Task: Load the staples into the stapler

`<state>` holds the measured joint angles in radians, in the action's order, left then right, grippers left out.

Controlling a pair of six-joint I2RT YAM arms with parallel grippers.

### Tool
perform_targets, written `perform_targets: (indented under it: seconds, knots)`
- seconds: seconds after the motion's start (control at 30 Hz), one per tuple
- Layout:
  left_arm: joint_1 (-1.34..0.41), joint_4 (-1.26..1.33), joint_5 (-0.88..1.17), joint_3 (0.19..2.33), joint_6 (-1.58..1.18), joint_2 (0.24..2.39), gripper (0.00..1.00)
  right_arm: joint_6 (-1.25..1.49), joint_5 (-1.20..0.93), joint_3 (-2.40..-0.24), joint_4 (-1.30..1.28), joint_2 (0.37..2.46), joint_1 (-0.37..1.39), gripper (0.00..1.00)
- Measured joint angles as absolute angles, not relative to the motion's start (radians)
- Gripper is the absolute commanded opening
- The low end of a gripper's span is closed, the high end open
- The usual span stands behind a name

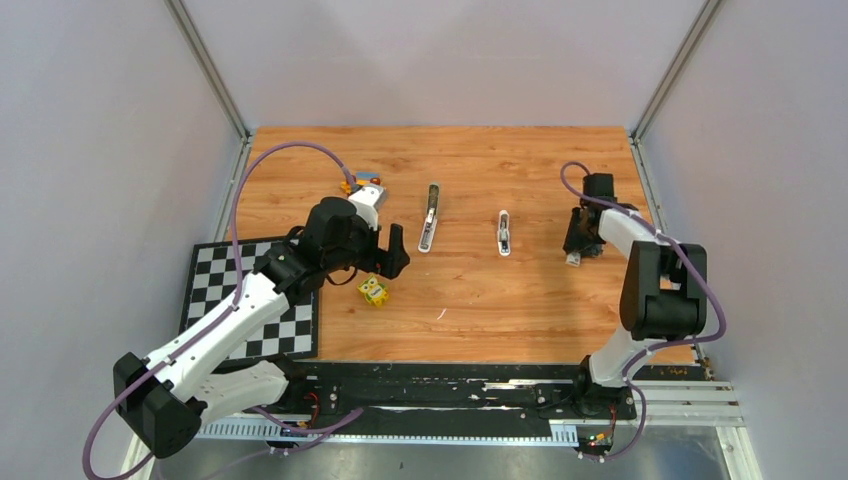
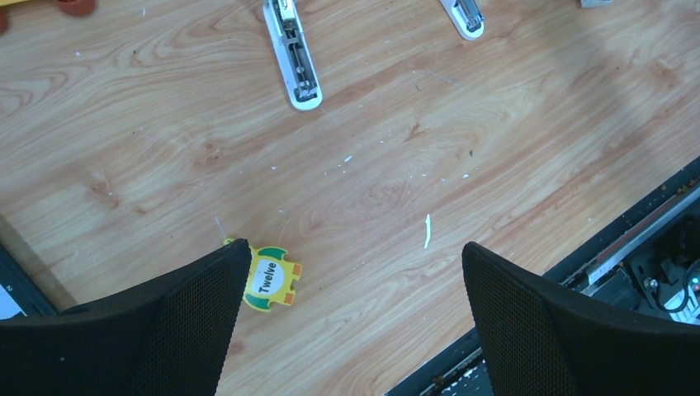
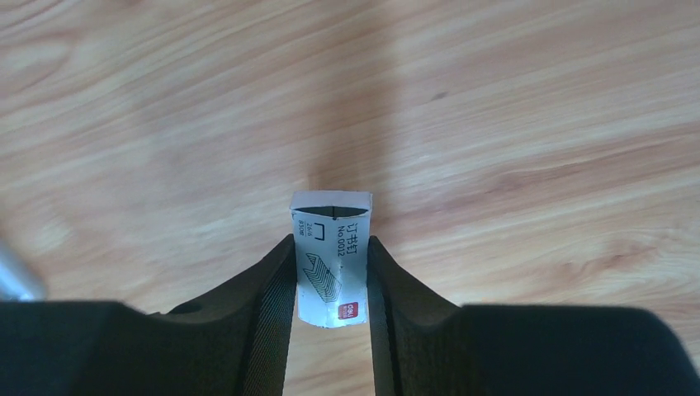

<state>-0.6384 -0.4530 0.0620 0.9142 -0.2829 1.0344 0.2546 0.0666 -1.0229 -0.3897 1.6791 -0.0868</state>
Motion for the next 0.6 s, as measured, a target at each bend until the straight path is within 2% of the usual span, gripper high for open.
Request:
perform_targets:
  seconds: [0.17,0.33,0.6]
  knots:
    - [-0.578,-0.465,0.088,0.908,-0.342,1.028,1.00,0.225,0.044,-0.990,-0.397,1.592,0.084,0.34]
    - [-0.469,-0.456,0.179,0.856,-0.411,1.010,0.99,0.202,-0.005,-0.952,-0.408,1.528,0.342,0.34]
    - [-0.369,-0.385,0.382,0.738,-0.538,1.007,0.92,0.076,-0.108,-0.952,-0.420,1.546,0.662,0.35]
